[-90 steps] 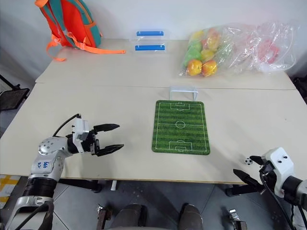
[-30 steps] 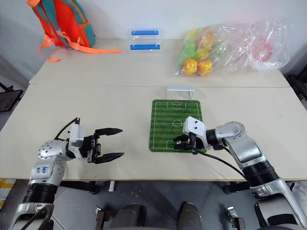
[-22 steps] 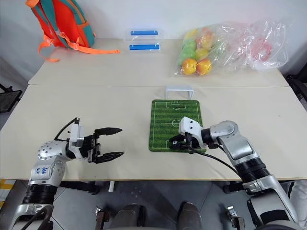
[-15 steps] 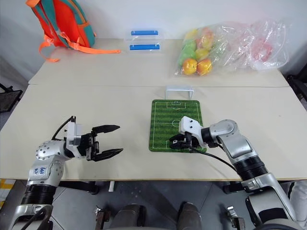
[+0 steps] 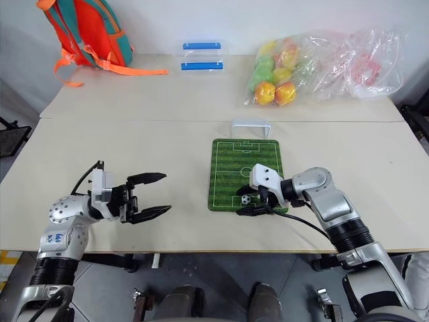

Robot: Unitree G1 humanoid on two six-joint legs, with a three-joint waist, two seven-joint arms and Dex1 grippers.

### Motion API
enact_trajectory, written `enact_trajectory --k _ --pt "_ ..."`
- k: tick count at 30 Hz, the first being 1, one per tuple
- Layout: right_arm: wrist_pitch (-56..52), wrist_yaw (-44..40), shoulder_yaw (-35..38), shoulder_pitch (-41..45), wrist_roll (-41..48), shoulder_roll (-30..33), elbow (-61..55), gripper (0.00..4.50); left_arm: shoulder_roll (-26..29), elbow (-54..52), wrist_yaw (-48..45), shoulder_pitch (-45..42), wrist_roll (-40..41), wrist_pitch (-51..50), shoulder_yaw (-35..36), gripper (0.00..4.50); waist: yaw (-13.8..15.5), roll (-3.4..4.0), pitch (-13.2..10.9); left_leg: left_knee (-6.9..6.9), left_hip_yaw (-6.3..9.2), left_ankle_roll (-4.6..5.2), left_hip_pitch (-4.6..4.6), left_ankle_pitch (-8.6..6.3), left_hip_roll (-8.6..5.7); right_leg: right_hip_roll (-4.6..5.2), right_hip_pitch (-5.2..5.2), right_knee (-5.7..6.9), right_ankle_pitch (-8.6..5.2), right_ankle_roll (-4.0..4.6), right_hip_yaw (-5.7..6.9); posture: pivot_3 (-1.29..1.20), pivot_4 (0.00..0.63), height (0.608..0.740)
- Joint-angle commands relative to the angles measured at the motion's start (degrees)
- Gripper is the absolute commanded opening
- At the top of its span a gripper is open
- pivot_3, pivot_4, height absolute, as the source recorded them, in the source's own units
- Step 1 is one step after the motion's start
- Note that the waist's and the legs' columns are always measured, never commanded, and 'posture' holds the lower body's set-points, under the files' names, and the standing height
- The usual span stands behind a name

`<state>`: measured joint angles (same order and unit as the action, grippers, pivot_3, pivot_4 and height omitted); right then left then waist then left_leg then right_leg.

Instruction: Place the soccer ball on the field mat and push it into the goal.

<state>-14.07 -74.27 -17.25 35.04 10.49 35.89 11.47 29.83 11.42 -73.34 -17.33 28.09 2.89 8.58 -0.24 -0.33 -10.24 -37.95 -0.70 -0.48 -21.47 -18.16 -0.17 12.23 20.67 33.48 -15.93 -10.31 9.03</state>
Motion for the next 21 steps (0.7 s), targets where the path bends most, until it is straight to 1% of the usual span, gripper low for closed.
enact_trajectory --k 1,5,10,11,12,14,15,16,20,21 --pt "-0.92 -0.81 2.04 1.78 1.14 0.98 -4.2 3.16 -0.42 -0.15 -0.19 -0.66 0.95 1.05 0.36 4.5 -0.01 0.0 0.0 0.0 0.0 0.0 0.0 0.0 0.0 0.0 0.0 0.0 0.0 0.0 0.0 0.0 0.15 0.74" --pt "-5.19 -0.5 3.59 2.51 3.49 1.94 -10.88 3.16 -0.88 0.6 -0.4 -0.88 1.02 1.56 0.36 4.5 0.02 0.01 0.0 0.0 0.0 -0.01 0.0 0.0 0.01 -0.01 0.01 0.0 0.0 0.0 0.0 0.0 0.15 0.74" --pt "-9.98 2.53 5.71 2.69 4.91 2.55 -18.17 3.16 -1.28 1.47 -1.23 0.08 1.46 2.23 0.71 4.5 0.08 0.01 0.0 0.0 0.01 -0.02 0.0 -0.01 0.02 -0.02 0.01 0.0 0.0 0.0 0.0 0.0 0.15 0.74" --pt "-12.57 3.8 6.79 2.36 5.32 3.22 -20.04 3.16 -1.63 2.22 -1.23 -0.39 1.28 2.45 0.59 4.5 0.08 0.01 0.0 0.01 0.01 -0.03 0.0 -0.02 0.02 -0.02 0.01 0.0 0.0 0.0 0.0 0.0 0.15 0.74" --pt "-14.43 4.73 7.47 2.17 5.59 3.66 -21.16 2.77 -1.89 2.94 -1.25 -0.88 1.13 2.63 0.48 4.5 0.11 0.01 0.0 0.01 0.0 -0.03 0.0 -0.02 0.02 -0.02 0.01 -0.01 0.0 0.0 -0.01 0.0 0.15 0.74" --pt "-15.44 4.8 8.67 -0.34 6.92 5.23 -24.61 2.32 -2.35 4.57 -1.54 -1.92 0.73 3.24 0.22 4.5 0.48 0.0 -0.01 0.0 0.01 -0.02 -0.01 -0.02 0.02 -0.02 0.01 -0.01 0.0 0.0 0.0 0.0 0.15 0.74" --pt "-15.3 5.22 9.13 -2.17 7.15 5.77 -26.2 1.9 -2.56 5.23 -1.7 -2.41 0.67 3.57 0.19 4.5 0.62 0.0 -0.01 0.0 0.04 -0.02 -0.03 -0.02 0.02 -0.02 0.01 -0.03 0.0 0.0 0.03 0.0 0.15 0.74" --pt "-15.34 5.68 9.45 -3.45 7.33 6.15 -27.37 1.63 -2.7 5.71 -1.84 -2.75 0.65 3.83 0.17 4.5 0.69 -0.02 -0.02 0.0 0.05 -0.02 -0.03 -0.04 0.02 -0.02 0.0 -0.03 0.0 0.0 0.03 0.0 0.15 0.74" --pt "-18.64 8.6 11.69 -10.25 9.96 7.05 -34.38 0.21 -2.87 7.32 -2.21 -3.81 0.74 4.53 0.38 4.5 0.58 -0.02 -0.02 0.01 0.0 -0.01 -0.03 -0.06 0.02 -0.02 0.0 -0.04 0.0 0.0 0.02 0.0 0.15 0.74" --pt "-19.38 9.29 12.09 -11.68 10.56 7.1 -35.73 0.04 -2.89 7.58 -2.21 -3.95 0.76 4.61 0.43 4.5 0.56 -0.02 -0.02 0.01 0.0 -0.01 -0.03 -0.06 0.02 -0.02 0.01 -0.05 0.0 0.0 0.02 0.0 0.15 0.74"
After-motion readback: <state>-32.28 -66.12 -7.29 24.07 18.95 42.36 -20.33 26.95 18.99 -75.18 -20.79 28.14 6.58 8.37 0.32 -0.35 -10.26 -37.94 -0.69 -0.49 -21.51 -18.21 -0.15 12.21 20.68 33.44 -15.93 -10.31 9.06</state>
